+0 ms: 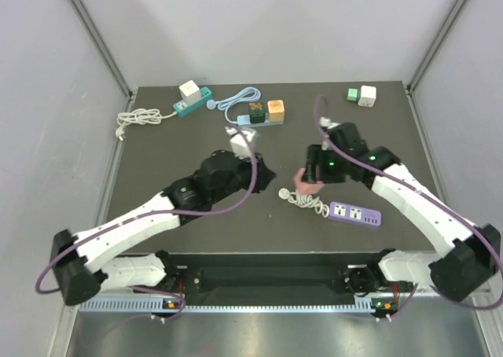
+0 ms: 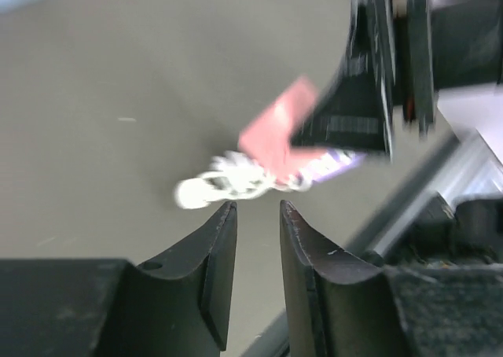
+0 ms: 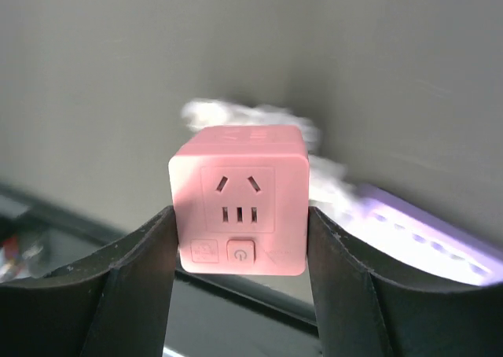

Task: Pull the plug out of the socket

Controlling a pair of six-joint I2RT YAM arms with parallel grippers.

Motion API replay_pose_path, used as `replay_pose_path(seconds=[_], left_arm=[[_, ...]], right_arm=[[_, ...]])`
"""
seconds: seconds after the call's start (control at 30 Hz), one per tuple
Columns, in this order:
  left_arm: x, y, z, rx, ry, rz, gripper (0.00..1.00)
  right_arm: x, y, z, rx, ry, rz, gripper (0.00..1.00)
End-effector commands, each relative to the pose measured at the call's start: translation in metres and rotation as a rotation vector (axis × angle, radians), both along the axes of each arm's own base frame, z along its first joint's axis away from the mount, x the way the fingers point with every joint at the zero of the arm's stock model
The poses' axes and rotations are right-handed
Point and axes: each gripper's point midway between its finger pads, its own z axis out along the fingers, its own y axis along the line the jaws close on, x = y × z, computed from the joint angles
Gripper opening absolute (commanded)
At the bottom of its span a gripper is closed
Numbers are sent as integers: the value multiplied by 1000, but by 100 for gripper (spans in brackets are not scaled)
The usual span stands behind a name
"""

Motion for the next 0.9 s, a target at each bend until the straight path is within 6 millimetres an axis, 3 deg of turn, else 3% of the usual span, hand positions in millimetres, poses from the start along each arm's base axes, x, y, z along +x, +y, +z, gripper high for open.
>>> replay_pose_path(seconds=[0.0, 0.03, 0.07, 0.1, 0.17, 0.23, 0.3, 0.33, 0.4, 0.43, 0.5, 0.53, 0.57, 0.6, 0.63, 0.73, 0.87], left_arm=[[18, 66, 2, 88, -73, 235, 33], [15, 76, -2, 93, -59, 260, 32], [12, 86, 13, 49, -82, 283, 31], [9, 92, 17, 28, -87, 296, 32], [3, 99, 25, -27, -115, 298, 33], [-1, 103, 25, -35, -114, 296, 33], [-3, 103, 20, -24, -87, 295, 32], [-4, 102, 17, -18, -75, 290, 32], [-6, 99, 8, -12, -37, 282, 31], [-9, 96, 1, -9, -19, 264, 31], [-11, 92, -3, -30, -4, 255, 31], [-12, 90, -9, -26, 9, 244, 31], [-12, 88, -10, -35, 12, 238, 31], [-13, 85, -12, -38, 19, 231, 31], [-12, 83, -13, -36, 22, 225, 31], [-11, 74, -16, -34, 37, 200, 30], [-9, 63, -22, -32, 60, 178, 29]], right_arm=[[13, 96, 66, 280, -173, 196, 0], [13, 113, 62, 320, -141, 217, 0], [17, 132, 69, 372, -166, 254, 0], [19, 147, 60, 395, -127, 283, 0], [34, 158, 60, 429, -144, 255, 0], [58, 152, 53, 426, -169, 159, 0], [79, 136, 45, 436, -182, 43, 0], [98, 114, 41, 438, -192, -31, 0], [112, 85, 27, 452, -186, -130, 0], [128, 56, 22, 455, -193, -203, 0], [129, 37, 13, 522, -139, -228, 0], [140, 12, 13, 560, -150, -279, 1], [136, 8, 13, 621, -113, -258, 2], [130, -2, -2, 657, -59, -309, 2], [133, -25, -8, 682, -45, -371, 2], [121, -52, -20, 764, 1, -425, 4], [100, -69, -34, 766, 25, -477, 9]])
